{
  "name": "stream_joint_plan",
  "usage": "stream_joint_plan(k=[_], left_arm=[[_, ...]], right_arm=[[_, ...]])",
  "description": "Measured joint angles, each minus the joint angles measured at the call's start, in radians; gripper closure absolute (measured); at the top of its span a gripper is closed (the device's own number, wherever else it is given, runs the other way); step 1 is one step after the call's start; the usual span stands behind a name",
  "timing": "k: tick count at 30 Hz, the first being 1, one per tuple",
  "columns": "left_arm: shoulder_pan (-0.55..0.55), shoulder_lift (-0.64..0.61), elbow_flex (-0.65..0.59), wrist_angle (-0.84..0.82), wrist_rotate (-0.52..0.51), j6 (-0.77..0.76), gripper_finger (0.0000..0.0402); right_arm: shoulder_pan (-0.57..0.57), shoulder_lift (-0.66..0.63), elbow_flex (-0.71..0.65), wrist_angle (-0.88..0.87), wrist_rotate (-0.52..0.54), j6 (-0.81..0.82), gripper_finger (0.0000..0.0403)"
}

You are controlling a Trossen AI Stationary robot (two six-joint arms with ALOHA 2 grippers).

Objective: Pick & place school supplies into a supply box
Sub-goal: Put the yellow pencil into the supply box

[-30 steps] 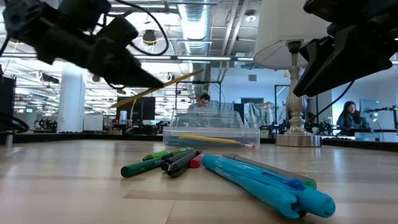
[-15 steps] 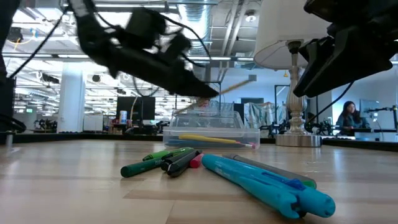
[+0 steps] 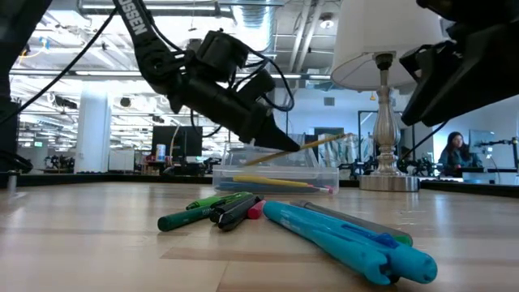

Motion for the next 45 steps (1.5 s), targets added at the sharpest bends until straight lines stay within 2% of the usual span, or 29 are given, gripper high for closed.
stream_joint_plan(k=[6, 9, 39, 45], left_arm=[[0.0, 0.0, 0.0, -0.118, -0.172, -0.046, 0.0401], [0.001, 0.0, 0.0, -0.139, -0.222, -0.065, 0.0401], [-0.005, -0.001, -0.001, -0.145, -0.224, -0.08, 0.0381], [-0.005, -0.001, -0.001, -0.144, -0.224, -0.079, 0.0343]], right_arm=[[0.001, 0.0, 0.0, 0.003, 0.001, 0.018, 0.0282], [-0.006, 0.0, 0.0, 0.003, 0.002, 0.018, 0.0282], [-0.009, 0.0, 0.0, 0.003, 0.003, 0.019, 0.0282], [-0.009, 0.0, 0.0, 0.004, 0.002, 0.026, 0.0282]])
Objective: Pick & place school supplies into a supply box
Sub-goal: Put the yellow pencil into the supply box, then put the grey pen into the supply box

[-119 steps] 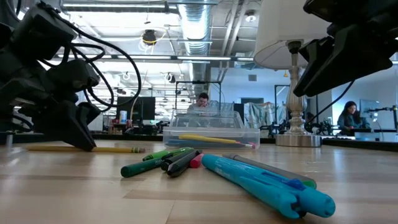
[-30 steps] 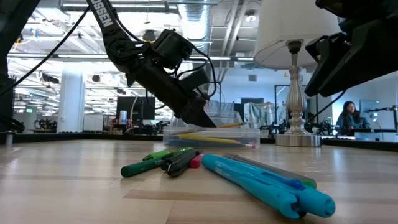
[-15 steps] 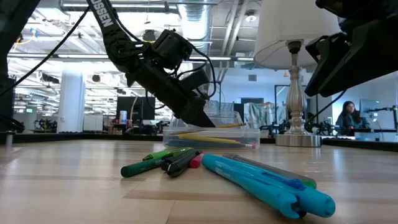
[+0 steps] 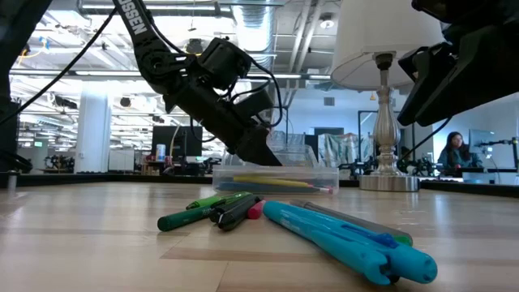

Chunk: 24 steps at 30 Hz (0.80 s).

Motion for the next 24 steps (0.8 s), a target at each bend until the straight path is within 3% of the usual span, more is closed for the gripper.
stream_joint_plan(k=[6, 12, 17, 21, 24], left_arm=[[-0.004, -0.007, -0.001, -0.002, 0.01, 0.005, 0.0287], [-0.068, -0.105, -0.001, -0.045, 0.122, 0.044, 0.0272], [-0.185, -0.243, -0.001, -0.307, 0.144, 0.067, 0.0279], [-0.323, -0.331, -0.001, -0.5, 0.069, 0.036, 0.0287], [-0.442, -0.374, -0.001, -0.623, -0.017, -0.021, 0.0292]], right_arm=[[-0.004, 0.001, 0.0, 0.02, 0.0, 0.001, 0.0282], [-0.04, 0.045, 0.0, 0.159, -0.006, -0.006, 0.0282], [-0.084, 0.119, 0.0, 0.258, -0.052, -0.006, 0.0282], [-0.122, 0.17, 0.0, 0.394, -0.175, 0.041, 0.0282], [-0.139, 0.198, 0.008, 0.495, -0.187, 0.106, 0.0282]])
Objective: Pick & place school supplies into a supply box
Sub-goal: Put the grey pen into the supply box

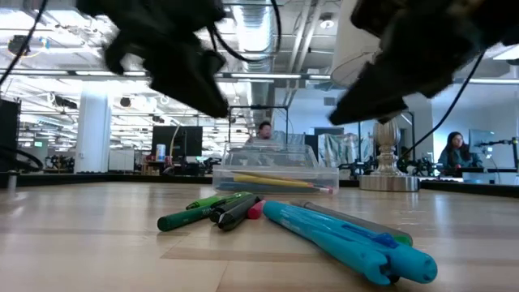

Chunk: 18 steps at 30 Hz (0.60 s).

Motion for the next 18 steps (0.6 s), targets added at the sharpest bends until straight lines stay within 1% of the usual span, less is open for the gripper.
stream_joint_plan(k=[5, 6, 8, 10, 13, 16, 18], left_arm=[[-0.218, -0.016, 0.0, -0.145, -0.148, -0.112, 0.0296], [-0.261, -0.016, -0.001, -0.161, -0.182, -0.139, 0.0296], [-0.343, -0.016, -0.019, -0.143, -0.259, -0.183, 0.0298], [-0.421, -0.016, -0.044, -0.121, -0.356, -0.207, 0.0299], [-0.522, -0.016, -0.085, -0.075, -0.555, -0.236, 0.0299], [-0.588, -0.016, -0.118, -0.057, -0.734, -0.257, 0.0299], [-0.613, -0.016, -0.127, -0.052, -0.812, -0.265, 0.0299]], right_arm=[[-0.001, 0.086, 0.064, 0.005, 0.025, 0.095, 0.0282], [-0.001, 0.103, 0.083, 0.009, 0.024, 0.109, 0.0282], [0.003, 0.139, 0.124, -0.003, 0.023, 0.128, 0.0282], [0.008, 0.165, 0.168, -0.06, 0.031, 0.132, 0.0282], [0.018, 0.185, 0.249, -0.184, 0.094, 0.19, 0.0282], [0.018, 0.208, 0.331, -0.355, 0.118, 0.298, 0.0282], [0.017, 0.215, 0.382, -0.471, 0.122, 0.371, 0.0282]])
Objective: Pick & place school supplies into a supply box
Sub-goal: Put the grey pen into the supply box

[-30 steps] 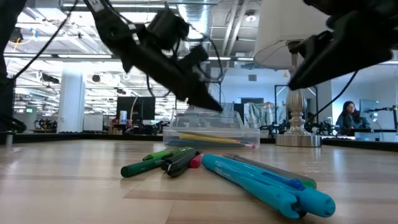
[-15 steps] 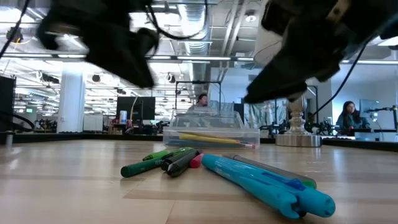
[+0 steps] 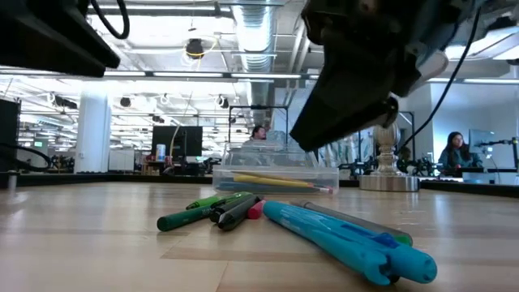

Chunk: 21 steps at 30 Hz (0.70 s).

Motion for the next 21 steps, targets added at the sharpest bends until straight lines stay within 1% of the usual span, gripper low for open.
stream_joint_plan(k=[2, 7, 10, 17, 19, 21], left_arm=[[-0.014, 0.0, -0.002, -0.005, -0.038, 0.0, 0.0299], [-0.021, 0.0, -0.002, -0.017, -0.032, -0.004, 0.0299], [-0.021, 0.001, -0.002, -0.031, -0.011, -0.019, 0.0299], [-0.021, 0.001, -0.002, -0.038, 0.005, -0.03, 0.0299], [-0.021, 0.001, -0.002, -0.038, 0.006, -0.038, 0.0299], [-0.021, 0.001, -0.002, -0.036, 0.015, -0.039, 0.0299]], right_arm=[[-0.001, -0.001, 0.035, -0.065, 0.007, 0.06, 0.0282], [0.0, -0.001, 0.048, -0.085, 0.02, 0.156, 0.0282], [0.001, -0.001, 0.05, -0.119, 0.002, 0.201, 0.0282], [0.035, -0.001, 0.049, -0.139, 0.04, 0.23, 0.0282], [0.039, 0.025, 0.051, -0.117, 0.035, 0.23, 0.0282], [0.041, 0.039, 0.046, -0.136, 0.038, 0.23, 0.0282]])
